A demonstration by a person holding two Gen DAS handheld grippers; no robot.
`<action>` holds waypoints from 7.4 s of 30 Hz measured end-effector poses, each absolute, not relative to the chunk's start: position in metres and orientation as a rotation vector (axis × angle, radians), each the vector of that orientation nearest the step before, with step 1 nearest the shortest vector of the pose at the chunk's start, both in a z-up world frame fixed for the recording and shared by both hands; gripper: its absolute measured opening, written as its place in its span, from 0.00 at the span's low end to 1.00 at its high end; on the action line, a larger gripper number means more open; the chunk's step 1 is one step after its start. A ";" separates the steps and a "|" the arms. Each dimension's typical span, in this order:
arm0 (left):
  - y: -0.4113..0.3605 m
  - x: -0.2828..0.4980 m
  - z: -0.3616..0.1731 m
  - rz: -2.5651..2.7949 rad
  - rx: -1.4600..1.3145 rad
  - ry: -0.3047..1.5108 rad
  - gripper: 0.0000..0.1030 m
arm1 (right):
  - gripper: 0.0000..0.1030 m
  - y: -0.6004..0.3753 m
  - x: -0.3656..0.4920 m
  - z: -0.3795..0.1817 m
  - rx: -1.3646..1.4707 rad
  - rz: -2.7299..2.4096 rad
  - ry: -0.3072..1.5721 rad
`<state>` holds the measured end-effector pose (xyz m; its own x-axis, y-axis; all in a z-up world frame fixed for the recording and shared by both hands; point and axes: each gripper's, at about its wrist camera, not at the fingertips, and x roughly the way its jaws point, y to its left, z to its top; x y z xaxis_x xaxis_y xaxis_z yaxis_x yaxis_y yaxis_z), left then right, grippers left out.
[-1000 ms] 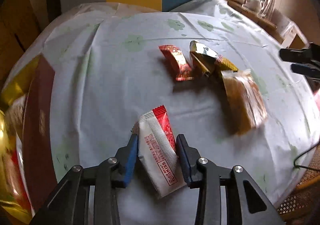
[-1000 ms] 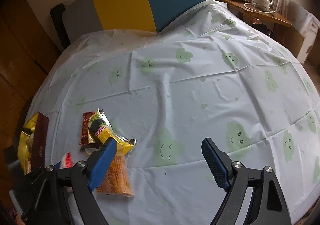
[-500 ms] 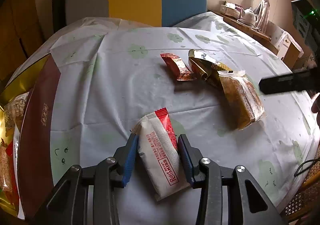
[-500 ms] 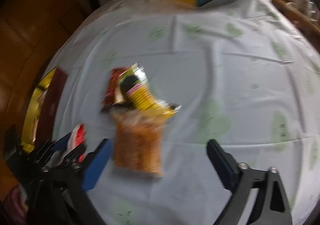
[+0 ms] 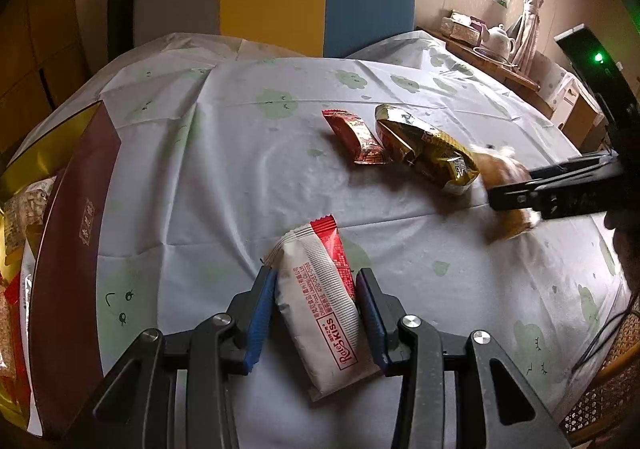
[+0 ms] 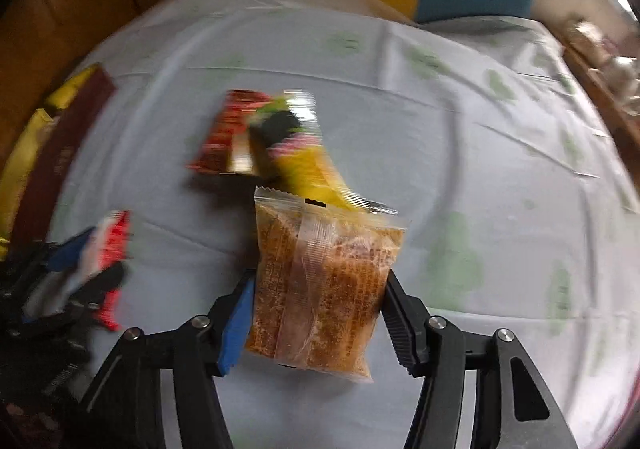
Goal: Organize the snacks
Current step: 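Grasp the orange puffed-snack bag with the right gripper while the left holds the wafer, then drop the wafer packet into the gold tray while the right gripper holds the orange bag, then withdraw the open left gripper from the gold tray, then carry the orange puffed-snack bag over the gold tray with the right gripper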
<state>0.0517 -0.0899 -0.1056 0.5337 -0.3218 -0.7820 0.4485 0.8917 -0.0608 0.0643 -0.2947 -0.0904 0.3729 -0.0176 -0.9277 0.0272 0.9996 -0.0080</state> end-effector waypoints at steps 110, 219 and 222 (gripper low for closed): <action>0.110 0.083 -0.030 0.068 -0.131 0.894 0.43 | 0.59 -0.303 0.053 -0.105 -0.156 -0.121 1.238; 0.192 0.018 -0.035 0.189 -0.227 0.859 0.43 | 0.59 0.038 0.093 -0.022 -0.063 0.695 0.994; 0.195 0.017 -0.038 0.189 -0.234 0.865 0.43 | 0.59 0.052 0.103 -0.049 -0.097 0.671 1.059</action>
